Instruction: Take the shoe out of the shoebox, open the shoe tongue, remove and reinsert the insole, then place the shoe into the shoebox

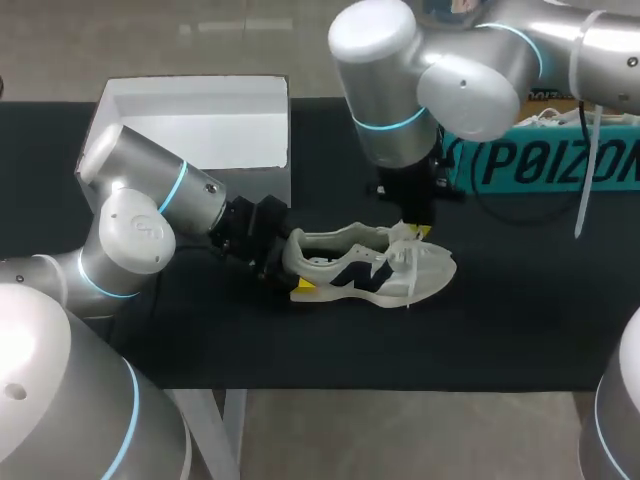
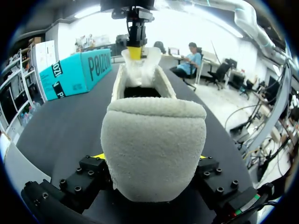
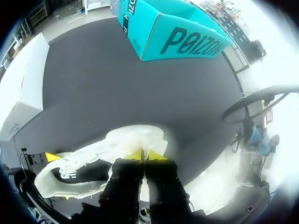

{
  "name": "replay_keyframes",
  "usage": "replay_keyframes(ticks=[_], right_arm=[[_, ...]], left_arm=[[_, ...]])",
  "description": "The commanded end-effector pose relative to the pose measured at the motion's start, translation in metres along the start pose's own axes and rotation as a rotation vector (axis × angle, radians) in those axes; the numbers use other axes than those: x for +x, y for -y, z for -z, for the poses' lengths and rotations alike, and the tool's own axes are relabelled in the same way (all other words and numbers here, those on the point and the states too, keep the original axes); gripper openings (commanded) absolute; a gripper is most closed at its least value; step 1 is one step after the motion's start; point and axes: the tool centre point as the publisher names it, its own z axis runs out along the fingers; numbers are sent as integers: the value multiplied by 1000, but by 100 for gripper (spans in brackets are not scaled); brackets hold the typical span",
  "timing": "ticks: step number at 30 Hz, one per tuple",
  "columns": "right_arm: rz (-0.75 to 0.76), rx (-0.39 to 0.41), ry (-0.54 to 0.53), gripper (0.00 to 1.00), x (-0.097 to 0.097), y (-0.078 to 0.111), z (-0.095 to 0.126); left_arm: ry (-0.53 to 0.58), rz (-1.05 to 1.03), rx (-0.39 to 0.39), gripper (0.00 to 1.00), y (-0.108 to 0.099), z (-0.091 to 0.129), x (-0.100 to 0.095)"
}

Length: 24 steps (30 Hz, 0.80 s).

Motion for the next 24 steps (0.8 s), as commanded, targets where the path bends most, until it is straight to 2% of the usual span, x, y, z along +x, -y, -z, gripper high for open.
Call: replay_keyframes(ticks=[1, 5, 10, 12, 13, 14, 17, 19, 22, 24], right_arm=[[-16, 5, -18, 0, -4, 1, -22], [-47, 26, 11, 0, -8, 3, -40], [-53, 34, 10, 2, -9, 4, -44], [-56, 35, 4, 48, -9, 5, -41], [-56, 30, -3, 95, -8, 5, -37], [-57, 21, -9, 100, -9, 5, -33], [-38, -3, -42, 100, -8, 4, -14], [30, -25, -81, 100, -4, 4, 3], [312, 10, -193, 100, 4, 13, 32], [585, 82, -244, 100, 6, 23, 53]], left_arm=[[-1, 0, -1, 0, -1, -2, -1], [-1, 0, -1, 0, -1, -2, -1], [-1, 0, -1, 0, -1, -2, -1], [-1, 0, -1, 0, -1, -2, -1], [-1, 0, -1, 0, -1, -2, -1], [-1, 0, -1, 0, -1, -2, -1], [-1, 0, -1, 0, -1, -2, -1], [-1, 0, -1, 0, -1, -2, -1], [-1, 0, -1, 0, -1, -2, -1], [-1, 0, -1, 0, -1, -2, -1]])
